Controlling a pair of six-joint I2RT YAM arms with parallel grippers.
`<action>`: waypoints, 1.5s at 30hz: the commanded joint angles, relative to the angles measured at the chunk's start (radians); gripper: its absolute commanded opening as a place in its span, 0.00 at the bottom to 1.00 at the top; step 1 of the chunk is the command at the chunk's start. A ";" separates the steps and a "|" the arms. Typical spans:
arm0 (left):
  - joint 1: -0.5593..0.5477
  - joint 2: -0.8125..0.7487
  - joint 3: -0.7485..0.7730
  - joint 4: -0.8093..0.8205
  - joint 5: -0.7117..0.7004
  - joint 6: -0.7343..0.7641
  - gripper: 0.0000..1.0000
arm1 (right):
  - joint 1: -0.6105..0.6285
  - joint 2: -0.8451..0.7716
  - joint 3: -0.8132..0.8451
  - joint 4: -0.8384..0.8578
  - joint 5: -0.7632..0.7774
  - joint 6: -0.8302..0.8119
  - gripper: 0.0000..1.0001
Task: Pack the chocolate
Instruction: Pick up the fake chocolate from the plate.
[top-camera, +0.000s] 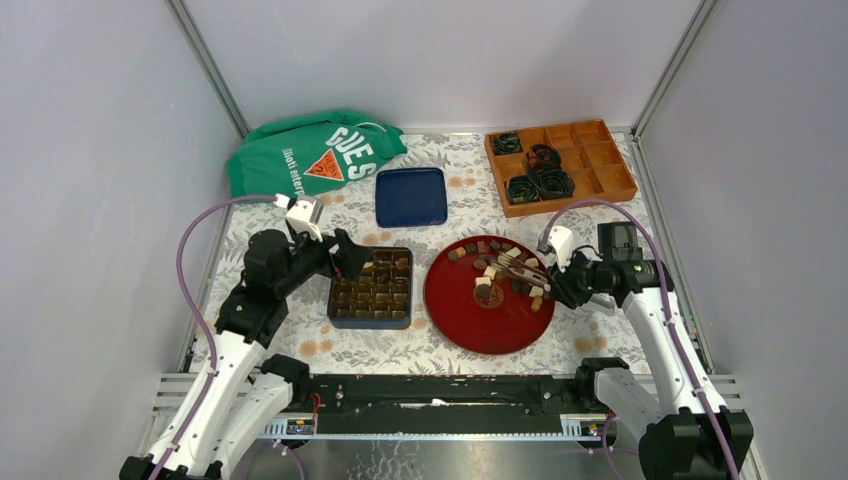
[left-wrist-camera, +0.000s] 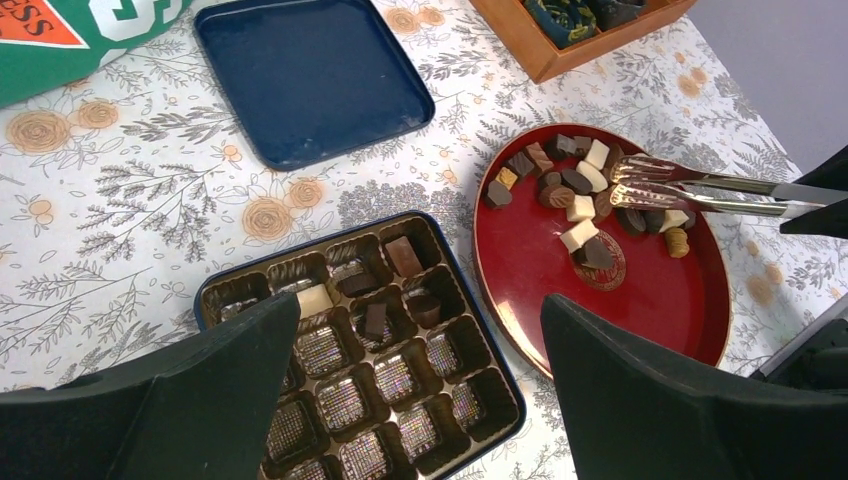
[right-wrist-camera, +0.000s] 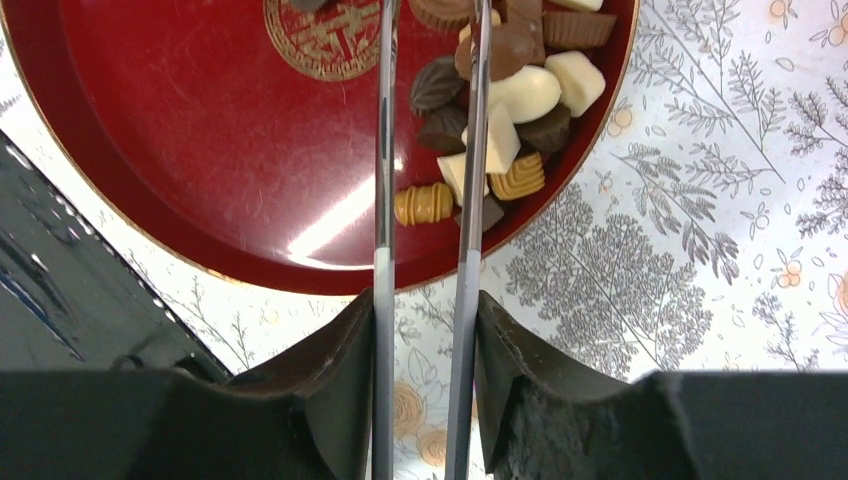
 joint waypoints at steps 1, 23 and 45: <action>-0.006 -0.004 -0.005 0.065 0.065 -0.003 0.99 | 0.005 -0.064 0.037 -0.089 0.050 -0.106 0.43; -0.006 0.034 -0.017 0.064 -0.018 0.062 0.99 | 0.005 -0.096 -0.090 -0.112 -0.027 -0.192 0.44; -0.014 0.011 0.003 0.041 -0.028 0.026 0.99 | 0.012 0.001 -0.027 -0.060 -0.102 -0.098 0.45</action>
